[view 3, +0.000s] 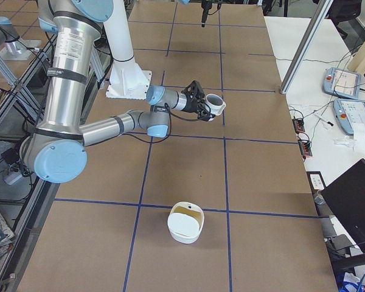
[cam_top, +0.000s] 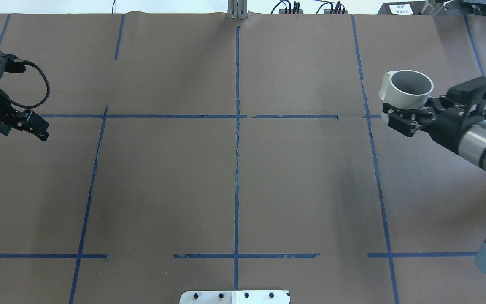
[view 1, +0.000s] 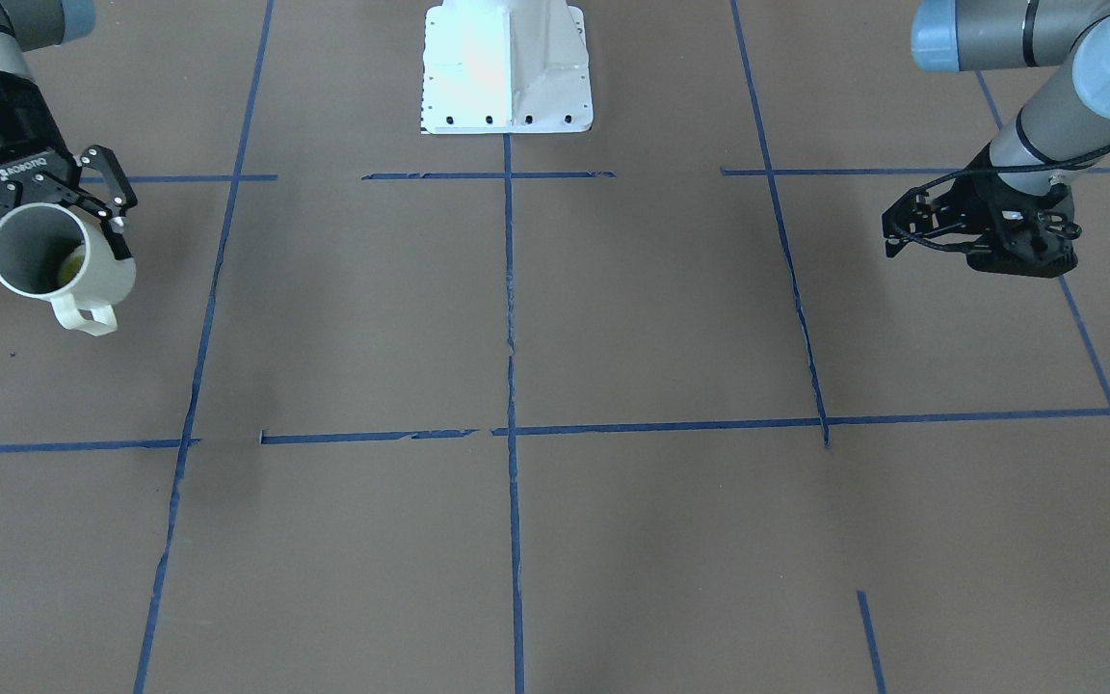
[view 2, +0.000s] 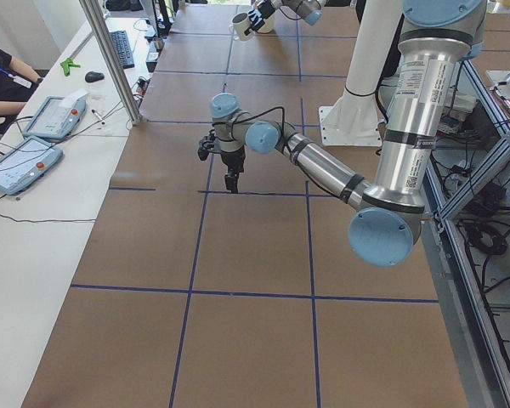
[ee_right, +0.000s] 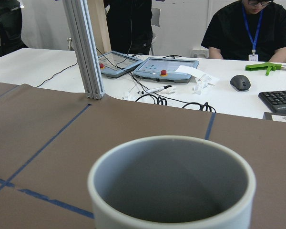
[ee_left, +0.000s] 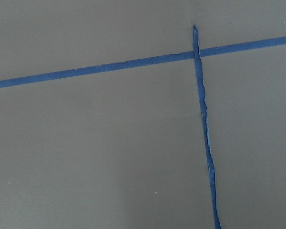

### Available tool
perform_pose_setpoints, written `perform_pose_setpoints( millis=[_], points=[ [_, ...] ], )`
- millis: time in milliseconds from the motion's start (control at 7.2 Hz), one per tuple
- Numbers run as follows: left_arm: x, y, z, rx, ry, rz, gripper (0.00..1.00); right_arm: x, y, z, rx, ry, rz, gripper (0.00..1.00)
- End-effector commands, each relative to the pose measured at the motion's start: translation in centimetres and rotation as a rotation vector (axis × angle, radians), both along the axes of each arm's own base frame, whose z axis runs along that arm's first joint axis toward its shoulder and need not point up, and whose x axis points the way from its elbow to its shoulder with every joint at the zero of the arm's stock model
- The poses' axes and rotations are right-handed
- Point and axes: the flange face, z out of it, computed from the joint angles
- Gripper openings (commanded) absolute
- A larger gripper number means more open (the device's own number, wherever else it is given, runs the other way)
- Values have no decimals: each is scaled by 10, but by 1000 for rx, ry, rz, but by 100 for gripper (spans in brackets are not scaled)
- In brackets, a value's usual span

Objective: Left arm hands cup to right arm to dump lemon

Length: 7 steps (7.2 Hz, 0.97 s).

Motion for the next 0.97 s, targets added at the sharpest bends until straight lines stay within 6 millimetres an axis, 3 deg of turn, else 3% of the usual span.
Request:
perform_pose_setpoints(
  millis=[0, 278, 417, 556, 694, 833],
  points=[
    [2, -2, 0, -62, 1, -70, 100, 60, 39, 97, 43, -53, 25, 22],
    [1, -1, -10, -56, 21, -96, 100, 107, 73, 182, 60, -70, 37, 19],
    [1, -2, -10, -51, 23, -96, 100, 138, 94, 210, 69, -79, 60, 17],
    [1, -2, -10, -51, 23, -96, 100, 166, 112, 224, 68, -96, 88, 16],
    [3, -2, -9, -52, 22, -93, 100, 194, 135, 252, -6, -269, 119, 16],
    [3, -2, -9, -52, 22, -93, 100, 201, 140, 274, -38, -417, 126, 15]
  ],
)
